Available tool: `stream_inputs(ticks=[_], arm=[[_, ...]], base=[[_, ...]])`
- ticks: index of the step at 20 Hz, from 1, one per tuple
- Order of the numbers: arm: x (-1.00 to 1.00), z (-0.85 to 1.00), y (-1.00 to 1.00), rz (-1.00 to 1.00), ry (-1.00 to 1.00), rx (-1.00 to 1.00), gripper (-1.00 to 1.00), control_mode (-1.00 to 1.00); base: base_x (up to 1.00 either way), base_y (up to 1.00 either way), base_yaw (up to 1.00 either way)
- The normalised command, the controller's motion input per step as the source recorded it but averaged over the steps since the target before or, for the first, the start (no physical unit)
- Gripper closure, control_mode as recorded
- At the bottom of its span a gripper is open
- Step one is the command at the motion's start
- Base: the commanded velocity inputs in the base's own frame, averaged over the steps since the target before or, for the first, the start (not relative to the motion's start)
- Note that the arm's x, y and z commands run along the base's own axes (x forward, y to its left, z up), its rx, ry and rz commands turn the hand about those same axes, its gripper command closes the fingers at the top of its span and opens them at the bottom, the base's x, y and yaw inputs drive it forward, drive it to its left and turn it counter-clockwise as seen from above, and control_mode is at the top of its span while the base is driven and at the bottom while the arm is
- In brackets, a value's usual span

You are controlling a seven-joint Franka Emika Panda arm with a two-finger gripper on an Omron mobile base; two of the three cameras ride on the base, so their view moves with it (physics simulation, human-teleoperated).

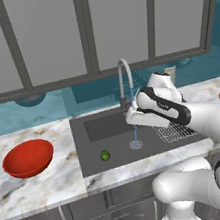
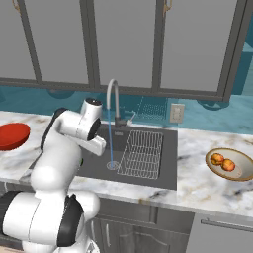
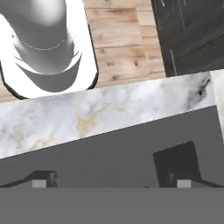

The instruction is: Pick the peachs from the sink and place them in one bowl. Place the avocado in the other bowl. Then turn off the sink faucet.

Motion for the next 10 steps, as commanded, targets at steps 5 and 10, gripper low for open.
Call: stream_inputs(ticks=[5, 10], arm=[[0.11, -0.02, 0.09, 0.58, -0.06, -0.06, -1.00, -1.00], [0.04, -0.04, 0.06, 0.52, -0.20, -0.05, -1.00, -1.00]], base=[[0.00, 0.00, 0.00], [0.00, 0.00, 0.00]])
